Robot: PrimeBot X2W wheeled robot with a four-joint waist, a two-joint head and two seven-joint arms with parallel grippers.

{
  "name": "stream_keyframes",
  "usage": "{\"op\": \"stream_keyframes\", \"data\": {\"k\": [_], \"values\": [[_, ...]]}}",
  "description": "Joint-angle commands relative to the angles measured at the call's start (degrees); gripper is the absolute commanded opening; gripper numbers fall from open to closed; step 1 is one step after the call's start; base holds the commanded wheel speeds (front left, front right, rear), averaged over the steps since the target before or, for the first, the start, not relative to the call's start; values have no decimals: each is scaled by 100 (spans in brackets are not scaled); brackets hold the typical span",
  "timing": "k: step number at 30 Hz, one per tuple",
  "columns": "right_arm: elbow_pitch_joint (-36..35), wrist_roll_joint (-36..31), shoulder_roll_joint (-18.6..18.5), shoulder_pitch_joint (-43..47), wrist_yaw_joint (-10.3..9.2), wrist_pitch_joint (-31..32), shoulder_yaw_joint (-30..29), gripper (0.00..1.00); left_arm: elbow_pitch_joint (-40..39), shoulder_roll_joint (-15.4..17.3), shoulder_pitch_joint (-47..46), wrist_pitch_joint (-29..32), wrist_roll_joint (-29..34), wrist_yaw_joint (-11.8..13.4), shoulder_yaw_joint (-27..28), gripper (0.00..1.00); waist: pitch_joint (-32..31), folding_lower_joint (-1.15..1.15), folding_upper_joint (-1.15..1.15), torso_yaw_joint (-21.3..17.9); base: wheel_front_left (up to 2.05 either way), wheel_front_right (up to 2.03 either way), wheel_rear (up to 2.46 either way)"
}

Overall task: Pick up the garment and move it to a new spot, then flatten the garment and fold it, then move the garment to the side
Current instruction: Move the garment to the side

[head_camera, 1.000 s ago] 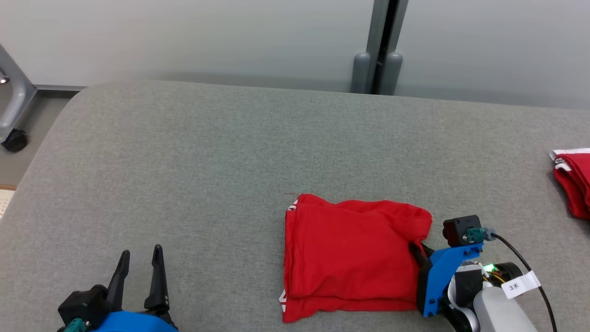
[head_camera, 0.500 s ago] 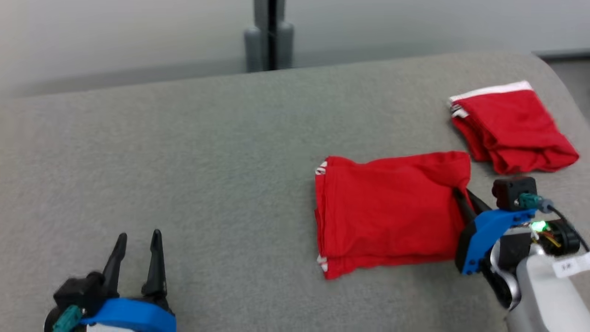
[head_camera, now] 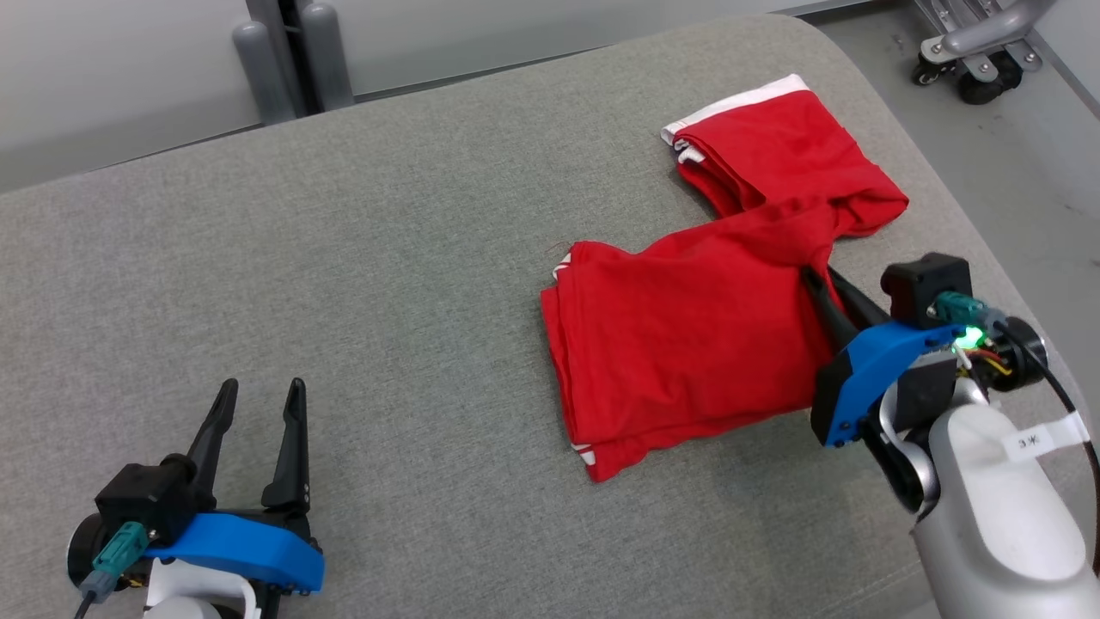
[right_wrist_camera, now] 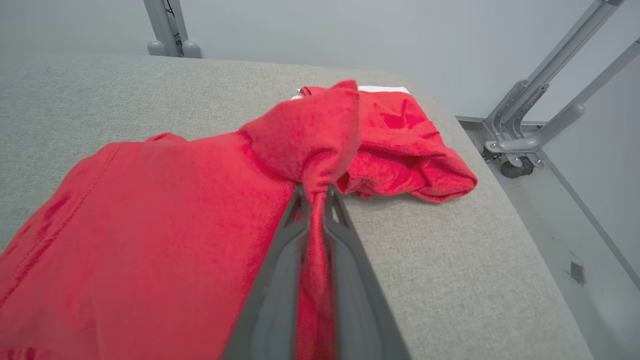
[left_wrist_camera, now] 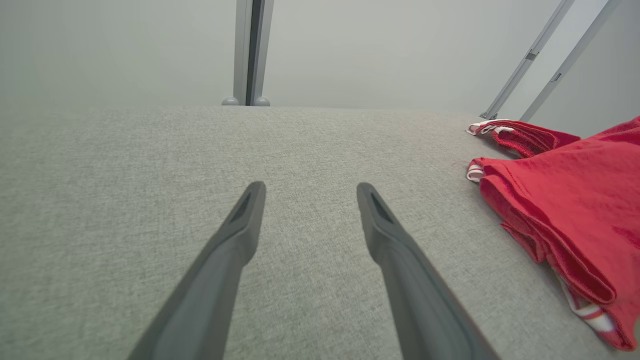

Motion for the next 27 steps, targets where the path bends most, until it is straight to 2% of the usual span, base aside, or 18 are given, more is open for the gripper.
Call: {"op": "stream_keyframes", "data": {"k": [1,5,14,21,24,25,26,27], "values": [[84,-38,-91,-216,-2,-29,57,0,-12,39,-70,29,15,1,9,100,-2,0,0,15,0,0,0],[433,-19,-312,-733,-2,-11,123,0,3,27,-98,10,-3,16,-14,100,-22,0,0,201,0,0,0],[1065,-405,-1300,-1741,-2,-81,-4,0,53,-29,-114,-89,-44,46,-26,100,104,0,0,826,0,0,0],[1493,-738,-2108,-2108,-3,-134,-227,0,66,-63,-219,-130,5,31,-116,100,335,0,0,1272,0,0,0],[1708,-900,-2255,-2137,-2,-161,-476,0,85,-51,-267,-151,1,25,-124,100,409,0,0,1402,0,0,0],[1785,-979,-2273,-2127,-3,-171,-615,33,91,-50,-265,-155,-1,17,-132,100,425,0,0,1434,0,0,0],[1824,-1077,-2286,-2115,-3,-243,-767,93,100,-48,-262,-159,-1,11,-139,100,440,0,0,1459,0,0,0],[1860,-1219,-2263,-2082,-3,-320,-938,100,109,-50,-268,-167,-3,7,-144,100,450,0,0,1478,0,0,0]]}}
